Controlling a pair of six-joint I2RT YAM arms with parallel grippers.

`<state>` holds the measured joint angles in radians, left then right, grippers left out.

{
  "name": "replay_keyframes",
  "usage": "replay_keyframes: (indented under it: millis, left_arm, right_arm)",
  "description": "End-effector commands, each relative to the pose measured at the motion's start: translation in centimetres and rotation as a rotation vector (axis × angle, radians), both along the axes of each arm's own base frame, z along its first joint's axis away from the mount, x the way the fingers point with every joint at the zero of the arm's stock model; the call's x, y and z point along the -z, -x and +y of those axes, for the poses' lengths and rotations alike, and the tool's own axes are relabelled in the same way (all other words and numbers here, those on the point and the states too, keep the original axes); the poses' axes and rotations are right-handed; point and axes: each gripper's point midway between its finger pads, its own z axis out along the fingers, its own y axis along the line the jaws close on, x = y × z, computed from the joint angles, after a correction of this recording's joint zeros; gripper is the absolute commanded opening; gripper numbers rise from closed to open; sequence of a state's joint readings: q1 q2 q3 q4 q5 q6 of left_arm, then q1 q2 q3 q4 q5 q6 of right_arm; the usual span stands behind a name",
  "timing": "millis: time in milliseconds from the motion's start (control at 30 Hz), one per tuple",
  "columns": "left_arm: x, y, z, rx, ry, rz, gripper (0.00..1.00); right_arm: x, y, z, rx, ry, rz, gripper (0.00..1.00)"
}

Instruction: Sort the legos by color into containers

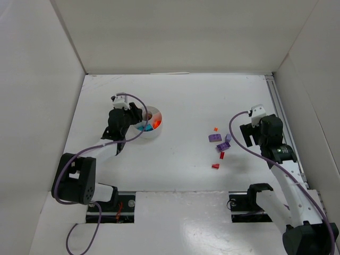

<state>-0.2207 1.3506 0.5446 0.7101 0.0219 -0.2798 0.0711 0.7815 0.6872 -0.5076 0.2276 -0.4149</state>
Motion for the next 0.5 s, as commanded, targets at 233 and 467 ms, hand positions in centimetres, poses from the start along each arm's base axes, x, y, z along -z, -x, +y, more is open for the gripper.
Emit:
replay_keyframes:
  millis: [233, 467]
  left_arm:
    - [-5.8, 0.8, 0.3, -0.028, 0.074, -0.105, 0.54]
    - [-13.0, 3.7, -0.3, 0.032, 0.118, -0.213, 1.00]
  right_arm:
    - [-2.5, -1.4, 0.6, -0.056, 0.002, -0.086, 1.00]
    - [0.3, -1.8, 6.2, -0.339, -0.155, -0.001, 1.00]
